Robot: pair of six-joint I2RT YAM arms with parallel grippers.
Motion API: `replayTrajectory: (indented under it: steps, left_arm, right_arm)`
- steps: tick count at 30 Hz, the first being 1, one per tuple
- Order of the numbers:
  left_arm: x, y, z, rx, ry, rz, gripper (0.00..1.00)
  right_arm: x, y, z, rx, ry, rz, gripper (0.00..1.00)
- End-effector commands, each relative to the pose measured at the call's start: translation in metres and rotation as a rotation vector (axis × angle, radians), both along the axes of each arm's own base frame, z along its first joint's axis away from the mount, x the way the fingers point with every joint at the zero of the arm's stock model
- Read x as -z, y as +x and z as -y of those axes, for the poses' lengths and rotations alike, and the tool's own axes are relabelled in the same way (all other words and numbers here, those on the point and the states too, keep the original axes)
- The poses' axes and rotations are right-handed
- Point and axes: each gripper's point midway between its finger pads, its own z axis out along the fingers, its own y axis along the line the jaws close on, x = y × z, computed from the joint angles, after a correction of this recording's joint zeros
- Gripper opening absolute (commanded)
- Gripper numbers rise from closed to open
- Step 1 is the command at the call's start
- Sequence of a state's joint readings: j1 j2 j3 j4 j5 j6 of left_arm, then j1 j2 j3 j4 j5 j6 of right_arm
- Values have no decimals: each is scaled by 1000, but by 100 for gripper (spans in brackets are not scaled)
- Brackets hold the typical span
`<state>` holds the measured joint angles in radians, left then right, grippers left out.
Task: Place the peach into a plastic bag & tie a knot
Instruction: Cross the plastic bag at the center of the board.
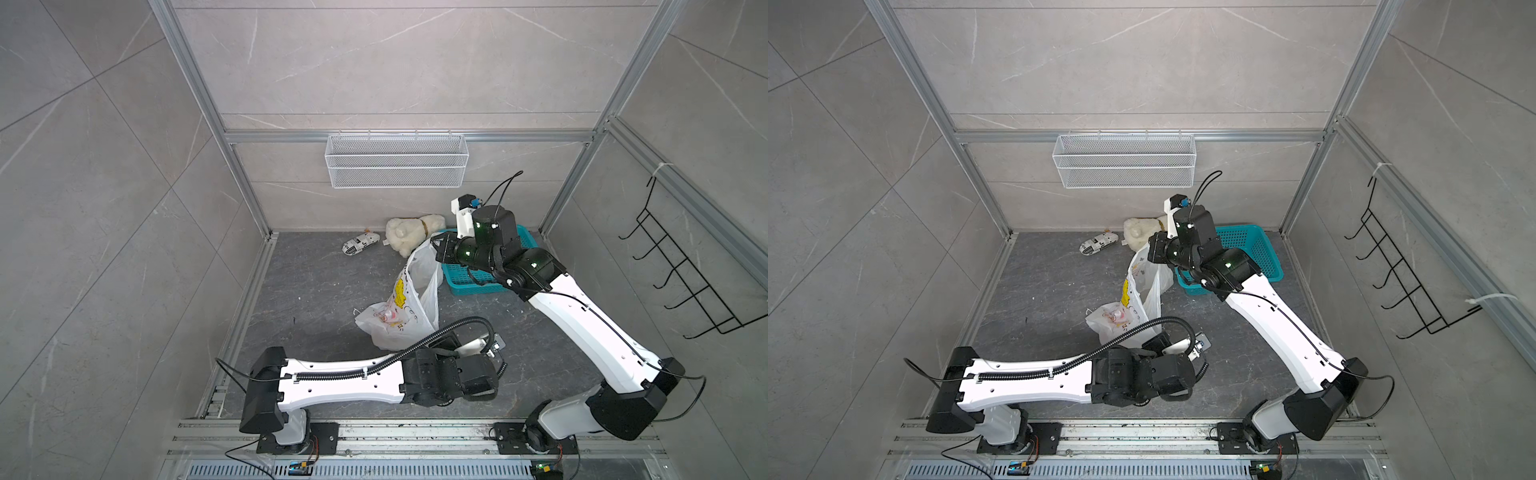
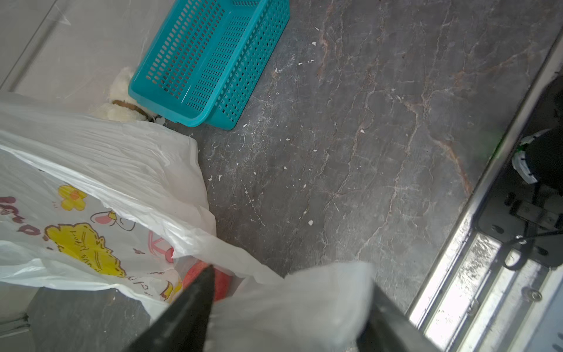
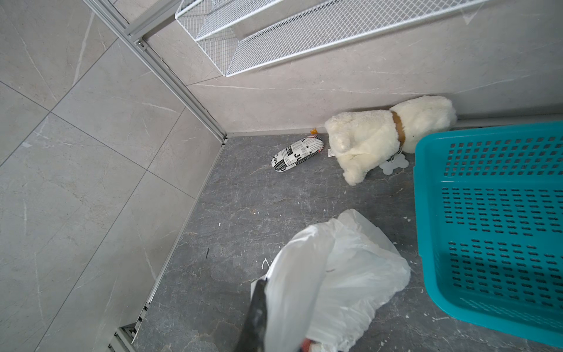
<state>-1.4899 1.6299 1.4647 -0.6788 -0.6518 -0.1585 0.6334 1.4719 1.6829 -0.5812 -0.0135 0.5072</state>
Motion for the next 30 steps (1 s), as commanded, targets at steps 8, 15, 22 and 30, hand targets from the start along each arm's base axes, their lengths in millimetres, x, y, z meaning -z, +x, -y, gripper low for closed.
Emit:
replayTrajectory:
  steps: [8,15,22,30]
  left_arm:
    - [-43,23,-52,-117,-278,-2,0]
    - [-152,48,-162,-247,-701,66,0]
    - [-232,59,-226,-355,-891,177,0]
    - [-262,78,-287,-638,-933,356,0]
  right_arm:
    - [-20,-6,34,113,-18,49,0]
    - [-43,-27,75,211,-23,117,0]
    - [-54,-52,110,292,-15,163,0]
    - [-53,-75,166,498,9,255,0]
